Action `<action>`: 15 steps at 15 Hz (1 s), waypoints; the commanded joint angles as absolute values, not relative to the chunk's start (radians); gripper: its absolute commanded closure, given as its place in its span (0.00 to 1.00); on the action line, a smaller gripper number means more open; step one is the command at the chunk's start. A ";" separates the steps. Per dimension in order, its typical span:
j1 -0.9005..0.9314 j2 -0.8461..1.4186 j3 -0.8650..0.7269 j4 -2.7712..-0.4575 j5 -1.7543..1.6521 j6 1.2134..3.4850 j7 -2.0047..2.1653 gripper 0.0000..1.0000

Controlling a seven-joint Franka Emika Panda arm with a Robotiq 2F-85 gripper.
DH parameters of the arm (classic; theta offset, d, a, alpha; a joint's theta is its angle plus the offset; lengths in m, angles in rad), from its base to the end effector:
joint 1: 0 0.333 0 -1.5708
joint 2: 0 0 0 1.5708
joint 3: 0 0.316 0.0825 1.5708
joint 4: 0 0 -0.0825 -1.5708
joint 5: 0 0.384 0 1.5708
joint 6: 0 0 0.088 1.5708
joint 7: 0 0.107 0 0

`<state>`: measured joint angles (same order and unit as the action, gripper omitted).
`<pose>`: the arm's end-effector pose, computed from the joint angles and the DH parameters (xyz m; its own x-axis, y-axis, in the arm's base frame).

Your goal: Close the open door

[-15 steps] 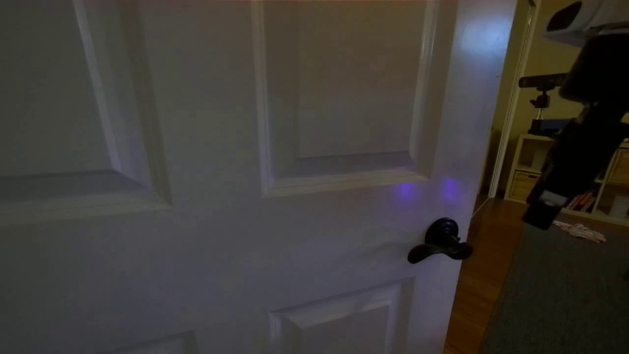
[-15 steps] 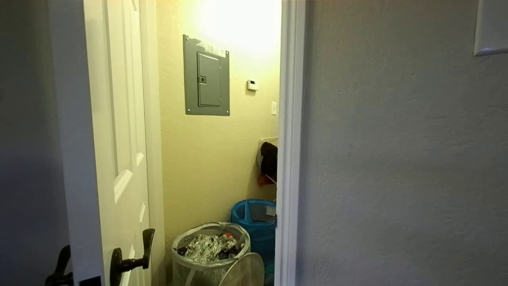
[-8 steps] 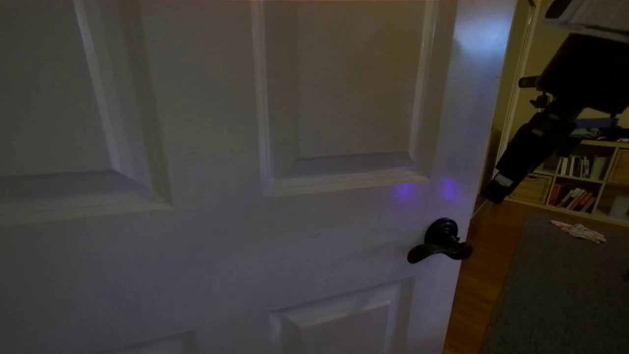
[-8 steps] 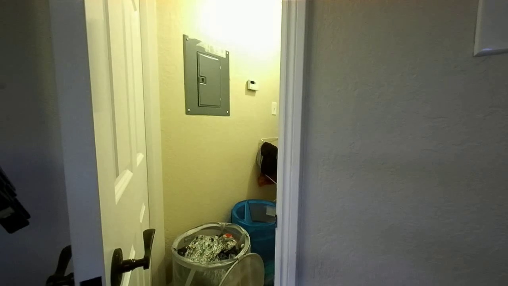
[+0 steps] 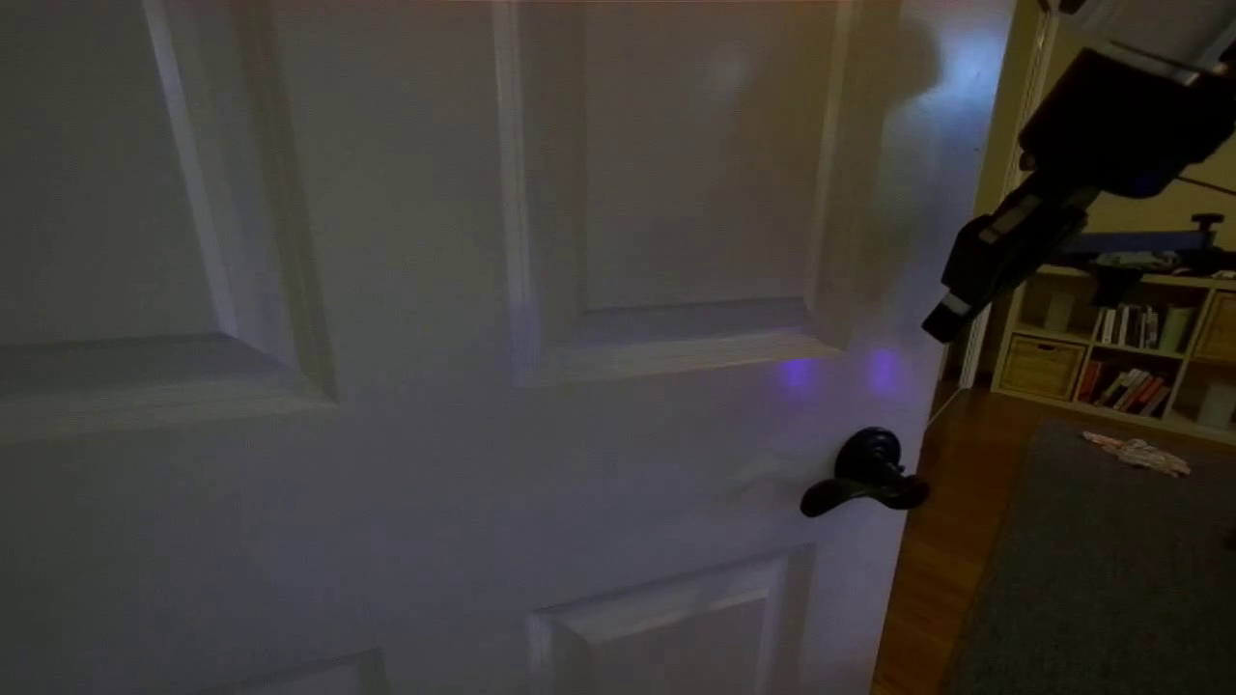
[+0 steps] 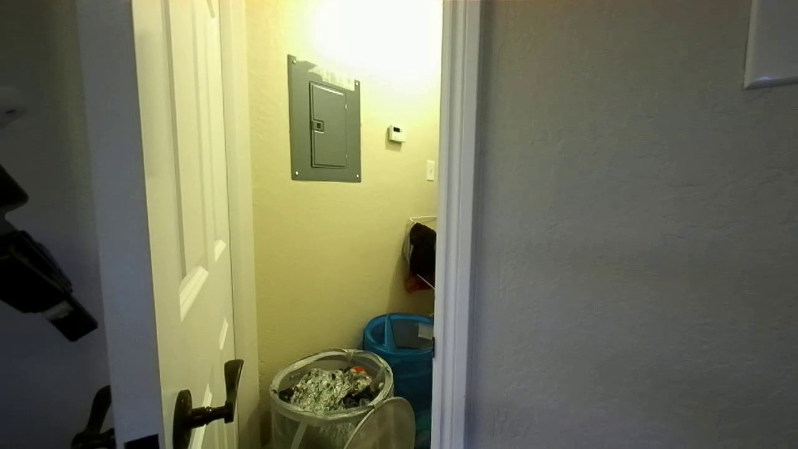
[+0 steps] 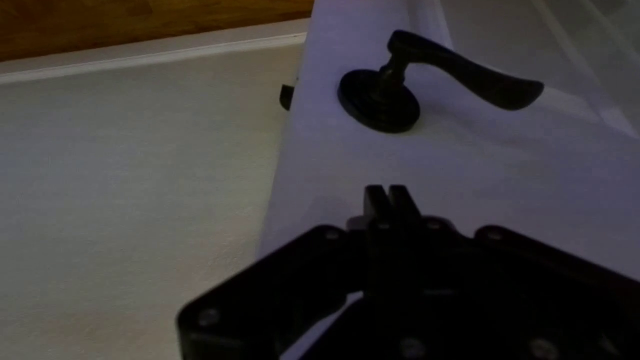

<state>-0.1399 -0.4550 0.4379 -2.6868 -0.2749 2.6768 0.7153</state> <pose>0.3975 0.1277 0.4043 0.8578 -0.1486 0.4920 -0.2148 -0.9733 0.0806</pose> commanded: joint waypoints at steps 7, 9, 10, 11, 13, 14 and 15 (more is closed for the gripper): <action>-0.272 -0.345 0.476 -2.596 -0.463 2.767 0.801 0.92; -0.299 -0.296 0.474 -2.566 -0.486 2.790 0.790 0.92; -0.313 -0.272 0.475 -2.551 -0.499 2.801 0.787 0.92; -0.327 -0.237 0.474 -2.527 -0.514 2.809 0.783 0.92; -0.350 -0.173 0.473 -2.480 -0.545 2.816 0.778 0.92; -0.357 -0.144 0.470 -2.455 -0.558 2.814 0.776 0.93; -0.365 -0.109 0.469 -2.426 -0.575 2.812 0.776 0.92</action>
<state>-0.3215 -0.2193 0.4599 -2.5100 -0.5115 2.7847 0.7651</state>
